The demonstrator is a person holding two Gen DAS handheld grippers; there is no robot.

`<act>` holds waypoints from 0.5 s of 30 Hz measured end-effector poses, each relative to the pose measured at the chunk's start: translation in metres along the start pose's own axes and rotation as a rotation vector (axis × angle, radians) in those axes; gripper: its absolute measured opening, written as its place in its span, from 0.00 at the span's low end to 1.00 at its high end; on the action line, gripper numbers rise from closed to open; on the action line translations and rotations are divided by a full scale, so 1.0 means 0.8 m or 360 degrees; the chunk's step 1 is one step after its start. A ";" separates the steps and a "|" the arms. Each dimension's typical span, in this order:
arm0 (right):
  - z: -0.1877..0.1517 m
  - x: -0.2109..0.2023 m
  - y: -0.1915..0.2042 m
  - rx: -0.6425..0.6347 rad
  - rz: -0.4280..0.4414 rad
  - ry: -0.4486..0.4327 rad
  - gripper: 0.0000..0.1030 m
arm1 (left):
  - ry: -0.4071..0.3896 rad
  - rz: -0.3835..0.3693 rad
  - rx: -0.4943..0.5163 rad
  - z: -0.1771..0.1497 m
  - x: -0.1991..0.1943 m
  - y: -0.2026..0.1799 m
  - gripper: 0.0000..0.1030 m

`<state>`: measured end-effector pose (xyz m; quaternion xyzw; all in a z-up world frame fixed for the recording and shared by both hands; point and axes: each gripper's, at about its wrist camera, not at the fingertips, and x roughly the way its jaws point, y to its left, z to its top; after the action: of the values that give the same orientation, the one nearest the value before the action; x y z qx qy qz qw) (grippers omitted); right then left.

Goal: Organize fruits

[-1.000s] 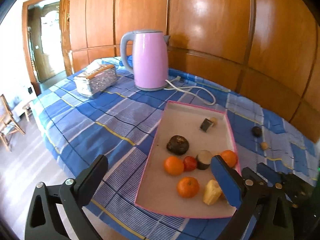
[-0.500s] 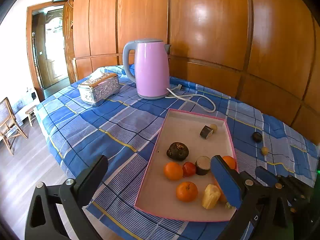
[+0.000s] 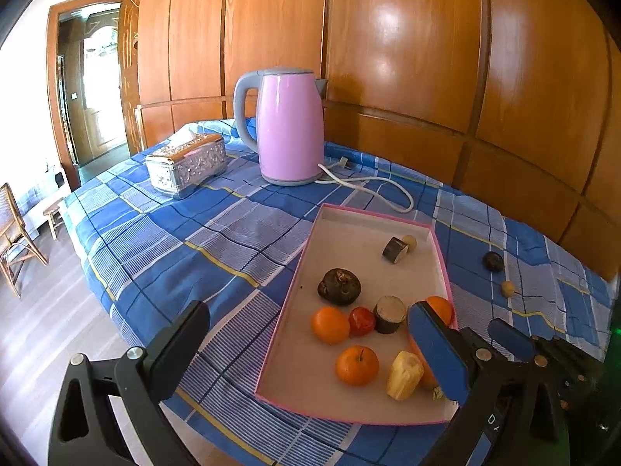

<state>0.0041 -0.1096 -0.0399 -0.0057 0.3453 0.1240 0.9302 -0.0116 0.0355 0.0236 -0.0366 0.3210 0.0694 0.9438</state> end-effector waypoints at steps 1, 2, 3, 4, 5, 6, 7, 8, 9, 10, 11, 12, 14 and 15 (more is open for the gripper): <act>0.000 0.000 0.000 0.0000 0.0000 0.0002 0.33 | 0.0005 -0.0006 -0.0003 0.000 0.002 0.000 1.00; 0.000 0.000 0.000 0.0000 -0.0001 0.0001 0.33 | 0.0012 -0.0008 -0.0007 0.000 0.003 0.001 1.00; 0.000 0.000 0.000 0.0000 0.0001 0.0001 0.33 | 0.0019 -0.0015 -0.0011 0.000 0.004 0.001 1.00; 0.000 0.001 0.000 -0.0001 0.0001 0.0004 0.33 | 0.0025 -0.0021 -0.0014 0.000 0.005 0.001 1.00; 0.000 0.001 0.000 -0.0002 0.0001 0.0005 0.33 | 0.0028 -0.0019 -0.0013 -0.001 0.006 0.001 1.00; -0.001 0.002 0.000 -0.0003 -0.0001 0.0006 0.33 | 0.0033 -0.0020 -0.0011 -0.001 0.007 0.001 1.00; -0.001 0.002 0.000 -0.0003 0.0000 0.0007 0.34 | 0.0040 -0.0027 -0.0011 -0.001 0.008 0.001 1.00; -0.001 0.002 0.000 -0.0003 -0.0001 0.0008 0.33 | 0.0044 -0.0033 -0.0013 -0.001 0.009 0.001 1.00; -0.001 0.002 0.000 -0.0003 0.0000 0.0008 0.33 | 0.0041 -0.0030 -0.0011 -0.001 0.009 0.000 1.00; -0.002 0.003 0.000 -0.0003 0.0001 0.0009 0.34 | 0.0042 -0.0032 -0.0006 -0.002 0.009 0.000 1.00; -0.002 0.003 0.000 -0.0002 0.0000 0.0010 0.34 | 0.0048 -0.0036 -0.0003 -0.002 0.010 -0.001 1.00; -0.002 0.003 0.000 -0.0001 0.0000 0.0010 0.33 | 0.0048 -0.0035 -0.0001 -0.002 0.010 -0.001 1.00; -0.003 0.004 0.000 0.0000 0.0001 0.0011 0.33 | 0.0049 -0.0040 0.0007 -0.002 0.010 -0.002 1.00; -0.003 0.004 0.000 -0.0001 0.0001 0.0013 0.33 | 0.0056 -0.0040 0.0003 -0.003 0.011 -0.002 1.00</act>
<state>0.0048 -0.1091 -0.0442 -0.0064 0.3490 0.1244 0.9288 -0.0059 0.0346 0.0166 -0.0409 0.3372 0.0564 0.9388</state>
